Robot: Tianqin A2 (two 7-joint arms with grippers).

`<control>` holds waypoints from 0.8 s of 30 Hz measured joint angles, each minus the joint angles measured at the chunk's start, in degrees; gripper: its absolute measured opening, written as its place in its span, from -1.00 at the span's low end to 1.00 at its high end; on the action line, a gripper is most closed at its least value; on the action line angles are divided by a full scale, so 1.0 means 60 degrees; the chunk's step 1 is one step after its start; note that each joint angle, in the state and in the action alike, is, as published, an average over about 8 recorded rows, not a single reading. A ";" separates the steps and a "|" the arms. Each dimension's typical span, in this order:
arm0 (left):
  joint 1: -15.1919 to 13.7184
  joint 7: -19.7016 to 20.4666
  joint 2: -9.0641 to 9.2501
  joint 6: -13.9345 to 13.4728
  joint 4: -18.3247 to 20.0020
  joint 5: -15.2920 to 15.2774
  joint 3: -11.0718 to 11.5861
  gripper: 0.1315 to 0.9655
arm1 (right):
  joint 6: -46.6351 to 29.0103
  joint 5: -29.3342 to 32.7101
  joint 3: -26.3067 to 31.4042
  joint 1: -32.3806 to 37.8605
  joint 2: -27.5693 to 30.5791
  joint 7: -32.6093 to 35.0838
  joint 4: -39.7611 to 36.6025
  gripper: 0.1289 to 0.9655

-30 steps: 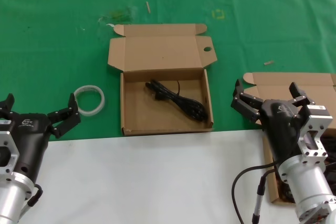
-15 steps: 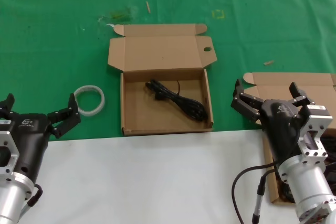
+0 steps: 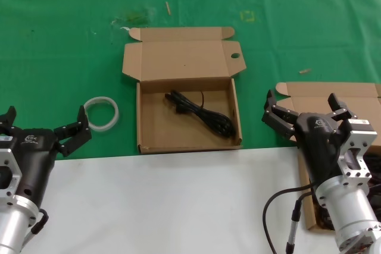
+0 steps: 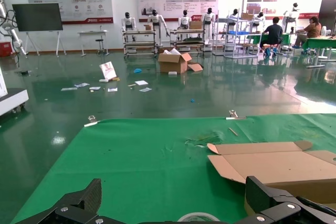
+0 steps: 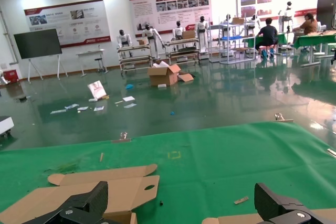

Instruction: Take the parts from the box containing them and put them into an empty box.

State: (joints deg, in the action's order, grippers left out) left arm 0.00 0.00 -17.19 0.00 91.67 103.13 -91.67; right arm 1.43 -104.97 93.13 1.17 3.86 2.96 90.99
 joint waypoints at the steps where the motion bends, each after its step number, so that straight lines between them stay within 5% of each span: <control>1: 0.0000 0.0000 0.0000 0.0000 0.0000 0.0000 0.0000 1.00 | 0.0000 0.0000 0.0000 0.0000 0.0000 0.0000 0.0000 1.00; 24: 0.0000 0.0000 0.0000 0.0000 0.0000 0.0000 0.0000 1.00 | 0.0000 0.0000 0.0000 0.0000 0.0000 0.0000 0.0000 1.00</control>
State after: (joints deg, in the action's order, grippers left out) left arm 0.00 0.00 -17.19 0.00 91.67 103.13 -91.67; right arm 1.43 -104.97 93.13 1.17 3.86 2.96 90.99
